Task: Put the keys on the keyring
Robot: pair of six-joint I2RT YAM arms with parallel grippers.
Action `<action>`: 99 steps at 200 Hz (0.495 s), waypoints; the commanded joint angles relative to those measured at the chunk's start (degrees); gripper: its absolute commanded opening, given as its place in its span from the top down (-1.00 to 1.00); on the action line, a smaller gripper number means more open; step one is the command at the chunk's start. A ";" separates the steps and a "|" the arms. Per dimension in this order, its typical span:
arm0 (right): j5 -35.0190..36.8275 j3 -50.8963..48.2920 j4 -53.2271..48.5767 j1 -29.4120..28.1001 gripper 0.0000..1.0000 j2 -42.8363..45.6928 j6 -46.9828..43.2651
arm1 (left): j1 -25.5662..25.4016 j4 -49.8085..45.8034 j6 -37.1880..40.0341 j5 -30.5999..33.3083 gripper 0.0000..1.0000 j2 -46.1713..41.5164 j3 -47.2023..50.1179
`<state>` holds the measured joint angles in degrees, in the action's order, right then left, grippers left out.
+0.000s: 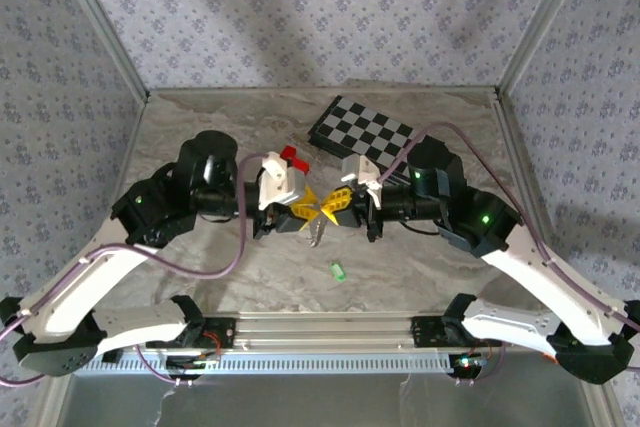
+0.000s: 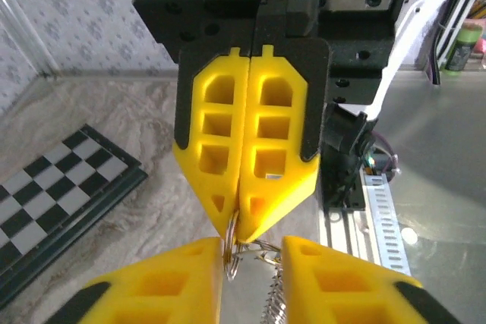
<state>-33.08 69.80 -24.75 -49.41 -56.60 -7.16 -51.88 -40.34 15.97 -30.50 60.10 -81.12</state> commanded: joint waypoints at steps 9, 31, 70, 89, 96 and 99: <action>-4.72 -5.41 14.72 1.33 1.00 4.92 7.46 | 0.91 11.59 -6.33 -1.91 0.40 -6.25 4.65; -7.86 -7.51 23.00 2.38 1.00 6.47 12.07 | 1.57 19.26 -11.35 -3.31 0.39 -9.59 8.78; -9.88 -9.13 32.41 2.65 1.00 6.95 16.93 | 1.59 27.28 -16.65 -6.22 0.39 -10.77 10.56; -10.16 -9.95 36.70 2.70 1.00 6.68 18.97 | 1.47 29.11 -17.52 -7.45 0.38 -10.00 10.28; -10.16 -10.34 38.22 2.67 1.00 6.69 19.69 | 1.49 29.96 -17.93 -7.88 0.38 -9.78 10.28; -10.16 -10.50 38.76 2.65 1.00 6.68 19.99 | 1.47 30.49 -18.15 -8.11 0.38 -9.73 10.33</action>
<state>-41.39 60.25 3.95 -46.98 -50.39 8.08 -50.59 -16.86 1.23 -35.11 50.00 -70.65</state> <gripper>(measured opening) 0.051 0.306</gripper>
